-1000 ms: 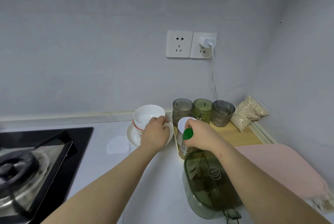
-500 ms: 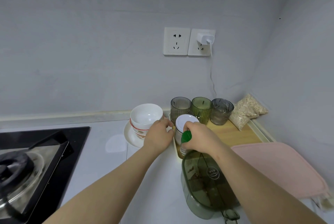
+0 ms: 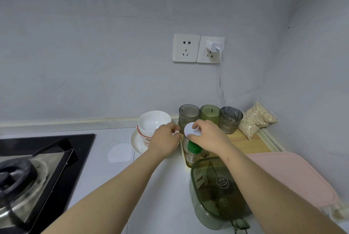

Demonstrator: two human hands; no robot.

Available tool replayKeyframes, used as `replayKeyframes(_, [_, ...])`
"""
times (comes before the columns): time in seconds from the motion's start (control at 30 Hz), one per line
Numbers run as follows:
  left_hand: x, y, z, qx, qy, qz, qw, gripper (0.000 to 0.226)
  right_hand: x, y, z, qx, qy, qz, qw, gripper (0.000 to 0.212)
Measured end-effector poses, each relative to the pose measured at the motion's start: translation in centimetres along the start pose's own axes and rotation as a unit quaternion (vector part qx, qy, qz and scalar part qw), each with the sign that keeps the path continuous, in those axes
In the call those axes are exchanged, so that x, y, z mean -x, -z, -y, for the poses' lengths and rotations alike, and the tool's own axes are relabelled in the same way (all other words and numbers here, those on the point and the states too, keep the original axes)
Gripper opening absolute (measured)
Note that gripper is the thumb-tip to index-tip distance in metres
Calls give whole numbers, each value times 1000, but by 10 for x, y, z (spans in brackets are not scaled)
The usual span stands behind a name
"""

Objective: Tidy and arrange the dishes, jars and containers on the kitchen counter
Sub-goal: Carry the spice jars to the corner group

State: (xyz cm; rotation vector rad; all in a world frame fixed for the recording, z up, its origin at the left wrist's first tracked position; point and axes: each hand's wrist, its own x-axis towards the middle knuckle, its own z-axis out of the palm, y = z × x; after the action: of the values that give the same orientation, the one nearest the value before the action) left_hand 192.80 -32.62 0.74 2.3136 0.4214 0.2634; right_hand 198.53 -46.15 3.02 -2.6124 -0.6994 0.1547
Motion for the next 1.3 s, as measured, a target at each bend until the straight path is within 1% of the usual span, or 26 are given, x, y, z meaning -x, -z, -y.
replayKeyframes(0.1, [6,19,-4,49,2,-18,999,24,3,12,19,-58,8,-39,998,33])
replayKeyframes(0.17, [15,39,-4,72,4,-49,996,24,5,17,41,-101,32,-59,993,31])
replayKeyframes(0.23, [23,56,-6,87,4,-71,994,26,8,18,62,-152,43,-63,985,29])
replayKeyframes(0.37, [49,102,5,123,31,-127,984,25,20,6,119,-269,61,-23,961,14])
replayKeyframes(0.43, [64,125,17,136,50,-159,977,25,29,-3,147,-309,74,4,948,7])
replayKeyframes(0.5, [89,151,36,136,75,-197,968,24,41,-19,181,-349,89,41,932,5])
replayKeyframes(0.57, [115,173,57,134,115,-232,957,23,53,-38,211,-375,99,81,918,6])
replayKeyframes(0.63, [151,198,83,130,155,-277,939,22,68,-64,248,-380,110,140,908,10])
replayKeyframes(0.73, [196,229,113,121,209,-324,915,21,87,-98,291,-388,131,195,891,11])
replayKeyframes(0.8, [235,251,134,119,244,-366,890,18,107,-122,327,-381,155,250,877,10])
replayKeyframes(0.87, [269,269,152,112,277,-400,867,16,126,-143,358,-378,172,288,863,10])
replayKeyframes(0.93, [311,285,172,102,312,-440,836,16,154,-168,394,-369,197,338,843,9])
replayKeyframes(1.1, [382,314,201,83,364,-503,780,14,203,-201,450,-344,236,416,808,7])
replayKeyframes(1.17, [402,333,212,58,374,-515,769,18,214,-208,476,-334,259,433,796,7])
replayKeyframes(1.3, [418,367,238,45,372,-524,765,23,224,-222,516,-327,275,443,788,8])
